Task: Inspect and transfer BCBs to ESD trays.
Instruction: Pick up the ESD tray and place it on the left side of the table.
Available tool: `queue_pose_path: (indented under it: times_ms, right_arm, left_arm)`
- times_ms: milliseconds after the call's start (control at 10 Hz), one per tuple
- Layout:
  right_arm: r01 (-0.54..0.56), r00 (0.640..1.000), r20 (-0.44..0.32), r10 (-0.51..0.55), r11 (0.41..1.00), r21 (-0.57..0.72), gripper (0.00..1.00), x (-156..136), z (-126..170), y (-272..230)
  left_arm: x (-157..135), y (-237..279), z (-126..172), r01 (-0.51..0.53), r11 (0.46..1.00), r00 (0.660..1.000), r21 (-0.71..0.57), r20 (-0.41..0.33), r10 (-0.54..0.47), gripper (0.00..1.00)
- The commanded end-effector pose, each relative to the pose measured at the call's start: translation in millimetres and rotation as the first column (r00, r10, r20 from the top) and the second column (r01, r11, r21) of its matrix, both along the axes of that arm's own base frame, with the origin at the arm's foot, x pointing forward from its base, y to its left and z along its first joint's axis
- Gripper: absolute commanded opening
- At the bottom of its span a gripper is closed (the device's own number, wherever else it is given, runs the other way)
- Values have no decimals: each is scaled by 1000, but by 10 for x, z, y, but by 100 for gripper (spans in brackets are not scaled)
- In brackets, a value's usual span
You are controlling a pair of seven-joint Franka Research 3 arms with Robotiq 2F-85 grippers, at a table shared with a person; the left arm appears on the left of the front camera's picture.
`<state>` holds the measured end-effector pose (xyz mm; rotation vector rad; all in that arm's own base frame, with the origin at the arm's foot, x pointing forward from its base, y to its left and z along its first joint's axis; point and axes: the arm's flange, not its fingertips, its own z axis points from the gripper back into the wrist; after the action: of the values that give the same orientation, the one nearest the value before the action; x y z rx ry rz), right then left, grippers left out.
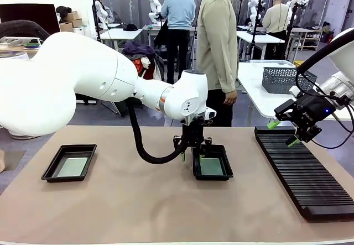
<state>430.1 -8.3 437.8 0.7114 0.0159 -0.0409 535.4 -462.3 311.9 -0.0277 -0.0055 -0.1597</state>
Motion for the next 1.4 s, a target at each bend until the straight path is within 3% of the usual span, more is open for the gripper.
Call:
queue_pose_path:
  times_ms: [0, 600, 700, 800, 900, 1000, 1100, 1200, 1300]
  right_arm:
    - [18, 1000, -9, -18, 1000, -10, 100, -27, 9, 9]
    - [18, 1000, -9, -18, 1000, -10, 100, -27, 9, 9]
    - [18, 1000, -9, -18, 1000, -10, 100, -27, 9, 9]
    - [18, 1000, -9, -18, 1000, -10, 100, -27, 9, 9]
    - [18, 1000, -9, -18, 1000, -10, 100, -27, 9, 9]
    - [18, 1000, -9, -18, 1000, -10, 100, -27, 9, 9]
    - [18, 1000, -9, -18, 1000, -10, 100, -27, 9, 9]
    - [18, 1000, -9, -18, 1000, -10, 100, -27, 9, 9]
    - [18, 1000, -9, -18, 1000, -10, 100, -27, 9, 9]
  left_arm:
    - [47, 43, 18, -9, 1000, 1000, 2, -25, 9, 59]
    - [57, 32, 18, -12, 1000, 999, -8, -38, 12, 33]
    - [56, 23, 26, -12, 1000, 999, -4, -39, 12, 36]
    - [63, 18, 30, -13, 1000, 999, -1, -42, 13, 25]
    - [74, 17, 21, -13, 1000, 999, 1, -46, 13, 28]
    - [80, 21, 12, -13, 1000, 999, 0, -49, 13, 16]
    - [86, 27, 5, -13, 1000, 999, -4, -52, 13, 19]
    - [80, 30, 3, -8, 1000, 999, -11, -53, 8, 8]
    - [74, 36, 3, -7, 1000, 999, -15, -50, 6, 11]
